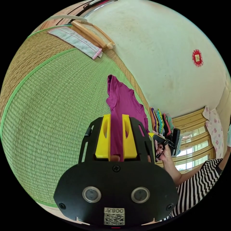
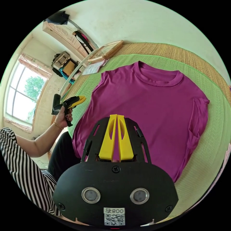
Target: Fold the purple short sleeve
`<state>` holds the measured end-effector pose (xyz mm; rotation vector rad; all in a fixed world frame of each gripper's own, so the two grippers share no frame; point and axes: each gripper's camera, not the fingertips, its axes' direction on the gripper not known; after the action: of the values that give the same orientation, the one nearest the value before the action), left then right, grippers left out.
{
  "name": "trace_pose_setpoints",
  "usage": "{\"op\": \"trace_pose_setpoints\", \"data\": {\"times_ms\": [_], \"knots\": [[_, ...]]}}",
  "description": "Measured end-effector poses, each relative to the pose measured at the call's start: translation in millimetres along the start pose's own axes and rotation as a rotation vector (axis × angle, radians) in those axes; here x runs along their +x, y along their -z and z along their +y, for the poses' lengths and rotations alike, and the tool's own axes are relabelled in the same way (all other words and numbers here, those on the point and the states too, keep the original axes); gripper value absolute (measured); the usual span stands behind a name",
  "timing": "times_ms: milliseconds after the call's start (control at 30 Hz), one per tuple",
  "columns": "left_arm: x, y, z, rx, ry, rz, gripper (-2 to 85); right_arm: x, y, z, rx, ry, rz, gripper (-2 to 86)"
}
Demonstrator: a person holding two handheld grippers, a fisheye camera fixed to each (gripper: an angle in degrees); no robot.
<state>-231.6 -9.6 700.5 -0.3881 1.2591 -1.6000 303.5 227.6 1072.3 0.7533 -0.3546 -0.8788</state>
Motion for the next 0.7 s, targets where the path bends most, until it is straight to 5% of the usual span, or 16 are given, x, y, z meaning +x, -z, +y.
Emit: {"op": "trace_pose_setpoints", "data": {"times_ms": [700], "knots": [[43.9, 26.5, -35.9, -0.06, -0.135, 0.014, 7.4, 5.3, -118.4, -142.5, -0.031, 0.191, 0.024, 3.9]]}}
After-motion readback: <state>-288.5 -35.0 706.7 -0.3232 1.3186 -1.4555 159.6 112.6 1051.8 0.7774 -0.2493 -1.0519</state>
